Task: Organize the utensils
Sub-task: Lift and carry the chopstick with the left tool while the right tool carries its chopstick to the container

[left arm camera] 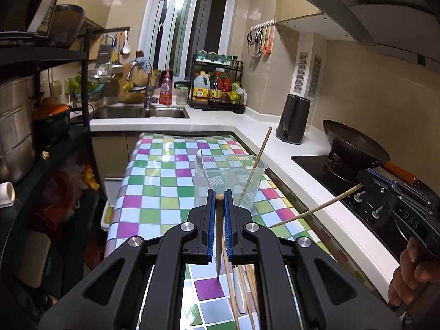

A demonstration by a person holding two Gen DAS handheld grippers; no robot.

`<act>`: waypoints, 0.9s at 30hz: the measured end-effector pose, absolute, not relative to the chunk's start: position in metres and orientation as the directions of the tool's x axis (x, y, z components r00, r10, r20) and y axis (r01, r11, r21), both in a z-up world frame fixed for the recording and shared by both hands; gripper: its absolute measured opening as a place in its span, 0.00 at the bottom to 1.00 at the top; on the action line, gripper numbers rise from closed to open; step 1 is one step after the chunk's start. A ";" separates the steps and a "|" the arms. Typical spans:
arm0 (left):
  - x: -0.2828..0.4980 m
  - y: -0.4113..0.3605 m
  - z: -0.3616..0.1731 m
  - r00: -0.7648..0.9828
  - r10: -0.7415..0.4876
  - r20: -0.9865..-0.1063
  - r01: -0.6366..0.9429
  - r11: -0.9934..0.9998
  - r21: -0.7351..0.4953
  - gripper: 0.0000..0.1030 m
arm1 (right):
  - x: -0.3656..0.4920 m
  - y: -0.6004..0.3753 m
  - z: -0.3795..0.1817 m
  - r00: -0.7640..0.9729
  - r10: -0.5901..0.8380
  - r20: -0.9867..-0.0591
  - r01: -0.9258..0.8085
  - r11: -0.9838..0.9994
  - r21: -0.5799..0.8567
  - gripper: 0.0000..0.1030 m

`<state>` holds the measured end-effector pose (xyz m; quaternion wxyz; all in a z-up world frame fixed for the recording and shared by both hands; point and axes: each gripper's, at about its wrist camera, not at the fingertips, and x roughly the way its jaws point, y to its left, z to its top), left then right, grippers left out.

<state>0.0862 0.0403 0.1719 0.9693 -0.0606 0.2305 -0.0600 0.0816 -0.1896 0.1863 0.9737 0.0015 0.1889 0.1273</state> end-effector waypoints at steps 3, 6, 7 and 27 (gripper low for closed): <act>0.093 0.039 0.176 0.881 -0.141 -0.451 0.089 0.987 -0.135 0.06 | 0.091 -0.186 0.191 0.879 0.256 -0.403 -0.257 0.965 0.054 0.04; 0.097 0.039 0.179 0.877 -0.148 -0.457 0.095 0.986 -0.136 0.06 | 0.098 -0.184 0.194 0.863 0.266 -0.431 -0.269 0.962 0.055 0.04; 0.098 0.039 0.181 0.877 -0.149 -0.456 0.098 0.986 -0.135 0.06 | 0.102 -0.183 0.196 0.857 0.262 -0.444 -0.269 0.962 0.049 0.04; 0.130 0.040 0.210 0.851 -0.185 -0.491 0.130 0.981 -0.143 0.06 | 0.148 -0.172 0.204 0.798 0.277 -0.536 -0.288 0.955 0.065 0.04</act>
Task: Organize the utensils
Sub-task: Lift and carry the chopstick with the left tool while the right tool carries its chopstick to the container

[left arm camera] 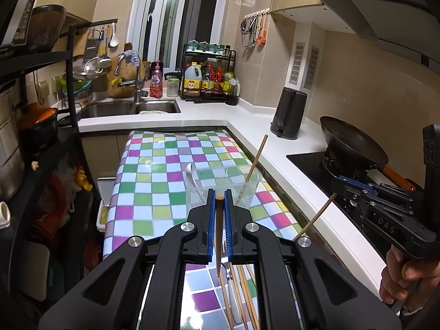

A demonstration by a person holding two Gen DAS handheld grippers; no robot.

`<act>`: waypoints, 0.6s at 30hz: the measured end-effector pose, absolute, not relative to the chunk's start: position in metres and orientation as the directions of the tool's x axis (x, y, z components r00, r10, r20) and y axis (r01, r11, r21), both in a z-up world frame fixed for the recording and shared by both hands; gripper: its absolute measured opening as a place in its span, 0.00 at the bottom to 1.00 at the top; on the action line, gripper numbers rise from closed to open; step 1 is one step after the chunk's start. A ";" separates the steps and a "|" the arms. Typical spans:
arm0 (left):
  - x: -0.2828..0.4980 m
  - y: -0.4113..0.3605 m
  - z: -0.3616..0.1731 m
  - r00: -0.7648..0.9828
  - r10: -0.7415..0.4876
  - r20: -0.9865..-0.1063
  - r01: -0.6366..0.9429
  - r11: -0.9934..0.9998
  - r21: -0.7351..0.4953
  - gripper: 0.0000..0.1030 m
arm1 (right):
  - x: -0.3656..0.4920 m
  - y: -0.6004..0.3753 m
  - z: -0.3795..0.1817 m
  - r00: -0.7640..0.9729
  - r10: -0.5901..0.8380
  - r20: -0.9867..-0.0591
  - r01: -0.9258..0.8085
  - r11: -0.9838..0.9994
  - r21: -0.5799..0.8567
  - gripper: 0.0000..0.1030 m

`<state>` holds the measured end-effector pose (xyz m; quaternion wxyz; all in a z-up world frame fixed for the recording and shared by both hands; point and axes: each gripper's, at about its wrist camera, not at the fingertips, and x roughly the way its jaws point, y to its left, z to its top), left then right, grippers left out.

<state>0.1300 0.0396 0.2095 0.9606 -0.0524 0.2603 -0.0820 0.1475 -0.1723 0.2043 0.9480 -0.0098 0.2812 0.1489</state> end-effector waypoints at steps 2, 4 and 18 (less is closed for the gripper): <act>0.138 0.040 0.222 0.856 -0.186 -0.483 0.134 0.981 -0.140 0.06 | 0.150 -0.170 0.216 0.808 0.280 -0.518 -0.294 0.954 0.057 0.04; 0.147 0.042 0.237 0.861 -0.193 -0.471 0.141 0.980 -0.143 0.06 | 0.152 -0.169 0.231 0.821 0.284 -0.495 -0.300 0.953 0.049 0.04; 0.222 0.048 0.317 0.905 -0.189 -0.381 0.142 0.979 -0.148 0.06 | 0.204 -0.156 0.329 0.888 0.319 -0.332 -0.320 0.946 0.055 0.04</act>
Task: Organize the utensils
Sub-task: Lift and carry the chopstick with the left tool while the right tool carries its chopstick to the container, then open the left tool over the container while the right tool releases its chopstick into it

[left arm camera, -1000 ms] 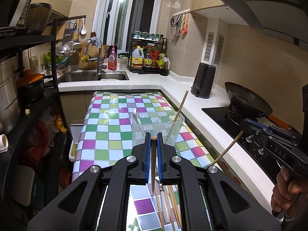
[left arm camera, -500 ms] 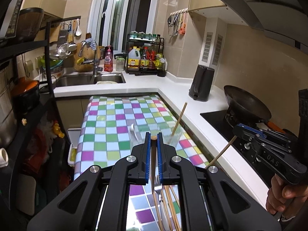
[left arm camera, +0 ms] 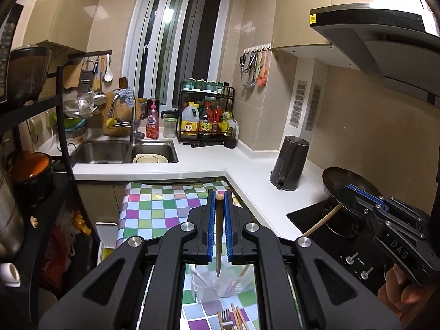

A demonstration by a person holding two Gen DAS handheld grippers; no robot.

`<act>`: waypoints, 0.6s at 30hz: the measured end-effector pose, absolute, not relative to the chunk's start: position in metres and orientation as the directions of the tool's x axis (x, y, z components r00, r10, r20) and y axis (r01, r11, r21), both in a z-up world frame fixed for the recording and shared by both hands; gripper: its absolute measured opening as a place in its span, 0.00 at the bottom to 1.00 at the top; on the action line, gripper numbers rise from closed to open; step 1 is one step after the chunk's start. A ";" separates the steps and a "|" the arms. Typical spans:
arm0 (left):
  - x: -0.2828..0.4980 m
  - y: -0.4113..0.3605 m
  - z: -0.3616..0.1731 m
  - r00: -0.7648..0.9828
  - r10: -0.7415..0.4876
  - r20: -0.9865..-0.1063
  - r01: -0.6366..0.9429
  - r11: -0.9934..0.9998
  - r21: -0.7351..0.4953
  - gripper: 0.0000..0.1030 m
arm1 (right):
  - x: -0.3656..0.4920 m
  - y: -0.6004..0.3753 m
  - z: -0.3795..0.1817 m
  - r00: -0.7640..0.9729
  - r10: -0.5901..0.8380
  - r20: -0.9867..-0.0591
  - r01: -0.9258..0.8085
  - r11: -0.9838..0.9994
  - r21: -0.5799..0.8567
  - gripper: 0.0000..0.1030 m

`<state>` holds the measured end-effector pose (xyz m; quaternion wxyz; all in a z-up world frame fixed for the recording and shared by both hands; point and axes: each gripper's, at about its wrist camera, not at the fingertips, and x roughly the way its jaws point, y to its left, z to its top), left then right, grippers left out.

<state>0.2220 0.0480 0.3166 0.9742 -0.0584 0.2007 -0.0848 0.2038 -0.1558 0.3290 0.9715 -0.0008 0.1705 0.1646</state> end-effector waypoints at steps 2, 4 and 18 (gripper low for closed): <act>0.236 0.049 0.309 0.898 -0.186 -0.400 0.136 0.979 -0.150 0.06 | 0.215 -0.151 0.327 0.889 0.315 -0.332 -0.316 0.947 0.052 0.04; 0.251 0.047 0.295 0.886 -0.185 -0.425 0.133 0.980 -0.149 0.06 | 0.227 -0.145 0.319 0.886 0.309 -0.346 -0.314 0.949 0.045 0.04; 0.322 0.050 0.212 0.753 -0.275 -0.598 0.161 0.958 -0.238 0.06 | 0.297 -0.124 0.232 0.798 0.317 -0.512 -0.322 0.943 0.082 0.04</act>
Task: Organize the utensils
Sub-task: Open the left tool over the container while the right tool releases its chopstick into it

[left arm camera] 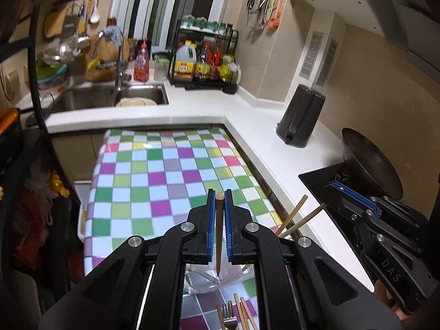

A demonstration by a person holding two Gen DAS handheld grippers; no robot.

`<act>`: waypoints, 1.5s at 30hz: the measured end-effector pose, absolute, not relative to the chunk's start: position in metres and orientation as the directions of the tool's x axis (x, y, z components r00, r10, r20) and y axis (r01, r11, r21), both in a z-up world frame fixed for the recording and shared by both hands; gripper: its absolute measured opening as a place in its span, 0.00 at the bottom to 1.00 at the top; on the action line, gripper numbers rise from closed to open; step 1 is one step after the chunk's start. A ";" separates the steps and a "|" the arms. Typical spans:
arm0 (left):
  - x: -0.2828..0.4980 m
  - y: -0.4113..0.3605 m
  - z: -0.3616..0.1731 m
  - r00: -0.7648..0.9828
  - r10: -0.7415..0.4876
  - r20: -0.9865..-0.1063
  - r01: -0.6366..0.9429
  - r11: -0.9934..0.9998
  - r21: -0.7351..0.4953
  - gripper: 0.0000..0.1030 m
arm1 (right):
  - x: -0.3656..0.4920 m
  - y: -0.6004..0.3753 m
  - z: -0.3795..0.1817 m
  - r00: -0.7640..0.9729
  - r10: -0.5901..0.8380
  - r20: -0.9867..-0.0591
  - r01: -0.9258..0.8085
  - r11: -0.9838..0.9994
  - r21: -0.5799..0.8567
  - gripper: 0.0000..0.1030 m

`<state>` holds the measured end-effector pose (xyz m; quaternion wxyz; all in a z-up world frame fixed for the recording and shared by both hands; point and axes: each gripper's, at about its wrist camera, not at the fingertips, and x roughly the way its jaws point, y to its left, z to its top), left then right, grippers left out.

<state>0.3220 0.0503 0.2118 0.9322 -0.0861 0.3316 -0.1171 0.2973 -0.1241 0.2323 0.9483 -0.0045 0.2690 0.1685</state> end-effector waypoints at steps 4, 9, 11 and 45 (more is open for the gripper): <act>0.334 0.053 0.196 0.699 -0.329 -0.635 0.181 0.940 -0.289 0.06 | 0.305 -0.117 0.220 0.773 0.325 -0.544 -0.333 0.939 0.087 0.04; 0.331 0.052 0.197 0.699 -0.323 -0.638 0.191 0.944 -0.270 0.30 | 0.309 -0.116 0.212 0.765 0.298 -0.572 -0.306 0.948 0.084 0.21; 0.325 0.056 0.204 0.719 -0.319 -0.618 0.186 0.945 -0.270 0.31 | 0.304 -0.116 0.215 0.775 0.284 -0.565 -0.302 0.951 0.064 0.27; 0.046 0.019 0.040 0.835 -0.116 -0.538 0.052 0.990 -0.133 0.11 | 0.059 -0.176 0.079 0.853 0.235 -0.467 -0.200 0.972 0.123 0.05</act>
